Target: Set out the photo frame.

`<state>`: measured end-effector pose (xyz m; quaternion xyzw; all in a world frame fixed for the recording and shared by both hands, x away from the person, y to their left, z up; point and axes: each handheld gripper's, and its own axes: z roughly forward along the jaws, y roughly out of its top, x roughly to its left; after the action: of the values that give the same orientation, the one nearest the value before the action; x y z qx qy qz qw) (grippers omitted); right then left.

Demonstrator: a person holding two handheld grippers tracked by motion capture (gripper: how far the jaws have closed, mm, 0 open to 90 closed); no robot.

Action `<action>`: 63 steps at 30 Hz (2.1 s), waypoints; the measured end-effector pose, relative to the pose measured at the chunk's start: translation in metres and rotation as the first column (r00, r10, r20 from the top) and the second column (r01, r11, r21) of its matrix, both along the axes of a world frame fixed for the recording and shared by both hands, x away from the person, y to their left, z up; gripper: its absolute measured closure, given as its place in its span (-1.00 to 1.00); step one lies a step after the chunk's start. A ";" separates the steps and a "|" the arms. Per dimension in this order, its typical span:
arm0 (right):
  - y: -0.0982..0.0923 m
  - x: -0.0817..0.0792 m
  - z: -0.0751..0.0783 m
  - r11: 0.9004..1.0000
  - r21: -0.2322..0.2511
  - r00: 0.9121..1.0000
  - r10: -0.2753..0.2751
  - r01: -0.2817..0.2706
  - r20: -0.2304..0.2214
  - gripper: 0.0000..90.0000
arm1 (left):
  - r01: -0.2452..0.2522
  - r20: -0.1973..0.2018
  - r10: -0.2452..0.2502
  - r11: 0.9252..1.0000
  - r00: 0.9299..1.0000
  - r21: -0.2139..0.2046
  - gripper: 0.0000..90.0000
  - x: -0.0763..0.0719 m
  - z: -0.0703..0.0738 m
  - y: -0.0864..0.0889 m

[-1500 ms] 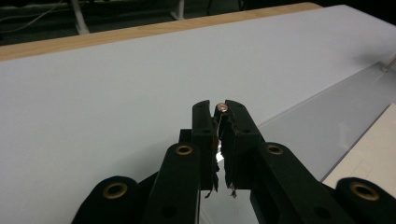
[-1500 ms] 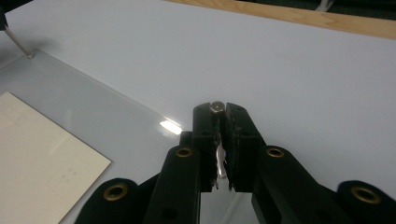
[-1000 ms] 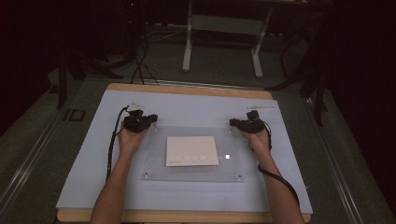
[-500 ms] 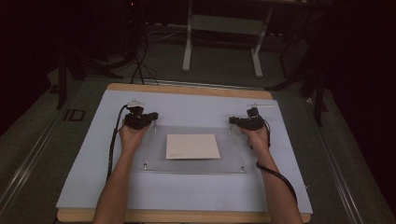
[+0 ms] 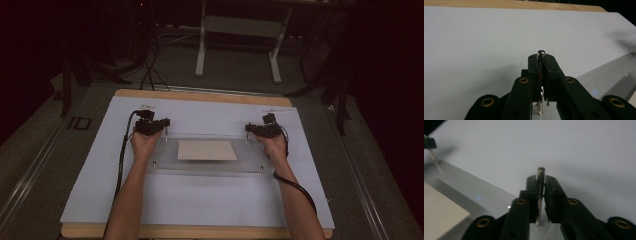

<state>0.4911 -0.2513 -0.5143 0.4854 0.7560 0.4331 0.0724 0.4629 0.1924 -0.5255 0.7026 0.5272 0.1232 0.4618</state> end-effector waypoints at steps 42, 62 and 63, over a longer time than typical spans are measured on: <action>0.034 -0.121 0.086 0.938 -0.048 0.926 0.348 -0.345 0.146 0.39 | -0.006 -0.002 0.005 1.000 1.000 -0.030 0.90 0.002 -0.003 0.000; 0.041 -0.177 0.094 0.896 -0.051 0.872 0.441 -0.441 0.211 0.99 | -0.011 -0.011 0.011 0.999 1.000 -0.041 0.90 0.003 -0.004 0.000; 0.042 -0.179 0.094 0.893 -0.052 0.869 0.448 -0.448 0.210 0.99 | -0.013 -0.012 0.012 0.999 1.000 -0.043 0.90 0.004 -0.004 0.000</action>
<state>0.3116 -0.2090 -0.4206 0.2470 0.8358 0.4876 0.0524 0.4666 0.1928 -0.5297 0.6899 0.5368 0.1107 0.4730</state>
